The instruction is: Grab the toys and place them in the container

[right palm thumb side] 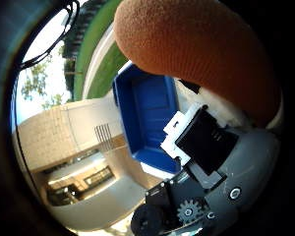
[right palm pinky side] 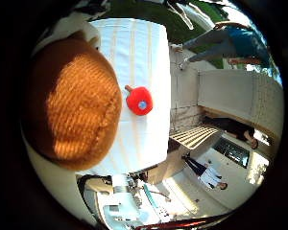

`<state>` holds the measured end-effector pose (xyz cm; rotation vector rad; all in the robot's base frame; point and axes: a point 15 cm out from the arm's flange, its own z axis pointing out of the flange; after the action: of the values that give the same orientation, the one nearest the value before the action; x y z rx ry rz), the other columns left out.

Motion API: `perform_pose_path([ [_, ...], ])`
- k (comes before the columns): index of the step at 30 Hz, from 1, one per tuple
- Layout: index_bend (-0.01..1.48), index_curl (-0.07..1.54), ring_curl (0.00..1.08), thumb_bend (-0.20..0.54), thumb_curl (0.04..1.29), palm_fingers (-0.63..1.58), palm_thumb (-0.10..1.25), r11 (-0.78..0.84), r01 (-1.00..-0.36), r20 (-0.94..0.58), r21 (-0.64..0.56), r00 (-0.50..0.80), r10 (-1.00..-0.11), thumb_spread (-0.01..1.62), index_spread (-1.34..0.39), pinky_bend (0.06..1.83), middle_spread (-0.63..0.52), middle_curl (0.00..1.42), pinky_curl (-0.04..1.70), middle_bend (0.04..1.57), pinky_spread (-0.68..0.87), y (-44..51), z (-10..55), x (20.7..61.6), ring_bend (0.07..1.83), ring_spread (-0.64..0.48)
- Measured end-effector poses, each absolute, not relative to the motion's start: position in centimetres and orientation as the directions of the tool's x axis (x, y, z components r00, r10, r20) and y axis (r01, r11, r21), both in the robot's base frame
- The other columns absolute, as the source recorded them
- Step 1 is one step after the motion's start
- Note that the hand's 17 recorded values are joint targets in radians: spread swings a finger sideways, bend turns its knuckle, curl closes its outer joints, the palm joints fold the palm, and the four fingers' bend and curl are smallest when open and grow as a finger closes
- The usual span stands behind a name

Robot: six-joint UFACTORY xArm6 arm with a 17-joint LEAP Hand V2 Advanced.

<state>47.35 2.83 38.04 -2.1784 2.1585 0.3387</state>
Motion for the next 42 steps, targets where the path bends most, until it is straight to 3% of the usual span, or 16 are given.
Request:
perform_pose_path([
  [6,0.71,-0.02,0.78,-0.016,0.58,0.97,0.98,-0.256,-0.965,-0.191,0.061,0.241,-0.952,1.17,-0.78,1.46,-0.25,1.03,0.79,1.07,0.18,14.7,42.2,43.2,1.41,-0.08],
  [12,0.76,-0.02,0.78,-0.021,0.59,0.94,0.96,-0.276,-0.961,-0.19,0.024,0.267,-0.945,1.19,-0.84,1.48,-0.26,1.07,0.82,1.08,0.17,19.3,38.9,46.2,1.43,-0.08],
  [15,0.8,-0.01,0.78,-0.038,0.56,0.88,0.89,-0.271,-0.962,-0.19,0.035,0.26,-0.947,1.21,-0.84,1.45,-0.26,1.08,0.83,1.07,0.17,20.3,36.2,47.9,1.42,-0.08],
  [17,0.79,0.0,0.73,-0.04,0.53,0.8,0.84,-0.272,-0.96,-0.189,0.072,0.255,-0.948,1.23,-0.75,1.4,-0.22,1.02,0.8,0.96,0.21,20.6,34.0,48.3,1.33,-0.03],
  [20,0.79,0.07,0.67,-0.041,0.49,-0.02,0.78,-0.292,-0.948,-0.189,0.123,0.267,-0.945,1.22,-0.48,1.27,-0.13,0.83,0.8,0.49,0.29,20.6,32.0,48.1,1.07,0.09],
  [23,0.71,0.09,0.51,-0.036,0.47,-0.19,0.75,-0.339,-0.932,-0.196,0.132,0.311,-0.93,1.22,-0.43,1.12,-0.04,0.68,0.67,0.31,0.34,20.5,31.5,47.9,0.81,0.18],
  [29,0.46,0.1,0.36,-0.027,0.44,-0.15,0.75,-0.41,-0.905,-0.244,0.117,0.374,-0.895,1.18,-0.44,0.94,0.04,0.5,0.53,0.13,0.43,18.9,31.9,48.1,0.57,0.27],
  [33,0.36,0.12,0.33,-0.025,0.43,-0.12,0.75,-0.405,-0.906,-0.276,0.122,0.36,-0.891,1.17,-0.45,0.89,0.06,0.42,0.48,0.12,0.46,15.9,33.8,47.3,0.51,0.29],
  [42,0.22,0.18,0.32,-0.025,0.42,-0.04,0.76,-0.372,-0.928,-0.268,0.007,0.357,-0.895,1.15,-0.45,0.81,0.06,0.32,0.4,0.13,0.49,8.4,40.0,46.5,0.46,0.3],
])
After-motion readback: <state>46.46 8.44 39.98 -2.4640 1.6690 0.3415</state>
